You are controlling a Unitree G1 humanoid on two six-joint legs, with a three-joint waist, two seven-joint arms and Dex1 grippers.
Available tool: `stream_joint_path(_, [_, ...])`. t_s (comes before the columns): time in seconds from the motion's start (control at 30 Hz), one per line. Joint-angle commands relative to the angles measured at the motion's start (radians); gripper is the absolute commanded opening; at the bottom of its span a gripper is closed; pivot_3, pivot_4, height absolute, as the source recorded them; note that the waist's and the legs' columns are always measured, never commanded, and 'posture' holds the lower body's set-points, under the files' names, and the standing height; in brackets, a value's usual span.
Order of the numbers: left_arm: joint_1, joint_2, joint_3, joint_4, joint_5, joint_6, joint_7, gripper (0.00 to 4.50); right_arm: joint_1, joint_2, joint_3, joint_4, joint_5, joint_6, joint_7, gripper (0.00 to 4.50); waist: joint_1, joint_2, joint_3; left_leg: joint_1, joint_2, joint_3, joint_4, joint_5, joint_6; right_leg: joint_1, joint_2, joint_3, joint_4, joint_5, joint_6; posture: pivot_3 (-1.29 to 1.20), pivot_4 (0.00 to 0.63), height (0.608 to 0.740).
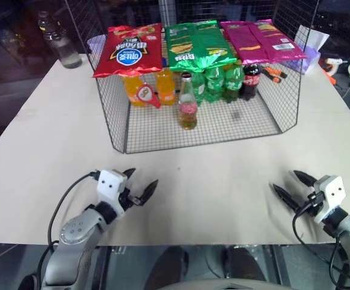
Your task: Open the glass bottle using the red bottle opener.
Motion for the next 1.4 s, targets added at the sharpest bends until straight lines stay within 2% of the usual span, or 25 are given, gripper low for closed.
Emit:
stream_joint_path(0.03, [0.005, -0.003, -0.009, -0.034, 0.012, -0.028, 0.003, 4.47, 0.003, -0.016, -0.031, -0.025, 0.017, -0.023, 0.013, 4.22, 0.0, 0.0, 0.0, 0.0, 0.0, 0.0, 0.0, 0.0, 0.0, 0.0, 0.0, 0.0, 0.0, 0.0, 0.0, 0.0, 0.15, 0.74])
stream_joint_path(0.97, [-0.06, -0.033, 0.0, -0.028, -0.002, -0.023, 0.045, 4.47, -0.037, -0.011, 0.006, -0.025, 0.023, -0.037, 0.038, 4.22, 0.0, 0.0, 0.0, 0.0, 0.0, 0.0, 0.0, 0.0, 0.0, 0.0, 0.0, 0.0, 0.0, 0.0, 0.0, 0.0, 0.15, 0.74])
stream_joint_path(1.2, [-0.265, -0.072, 0.029, -0.083, -0.049, 0.073, 0.163, 4.47, -0.06, -0.017, 0.073, -0.218, 0.118, 0.072, 0.061, 4.22, 0.001, -0.001, 0.0, -0.001, 0.0, -0.001, 0.001, 0.0, 0.0, 0.0, 0.0, -0.001, 0.001, 0.0, 0.0, 0.0, 0.15, 0.74])
stream_joint_path(1.4, [-0.485, -0.056, 0.045, 0.008, -0.065, 0.121, 0.181, 4.47, -0.141, -0.02, 0.135, -0.374, 0.177, 0.19, 0.022, 4.22, 0.0, -0.002, 0.0, -0.001, 0.0, -0.001, 0.001, 0.0, 0.0, 0.0, 0.001, -0.001, 0.001, 0.0, 0.0, 0.0, 0.15, 0.74])
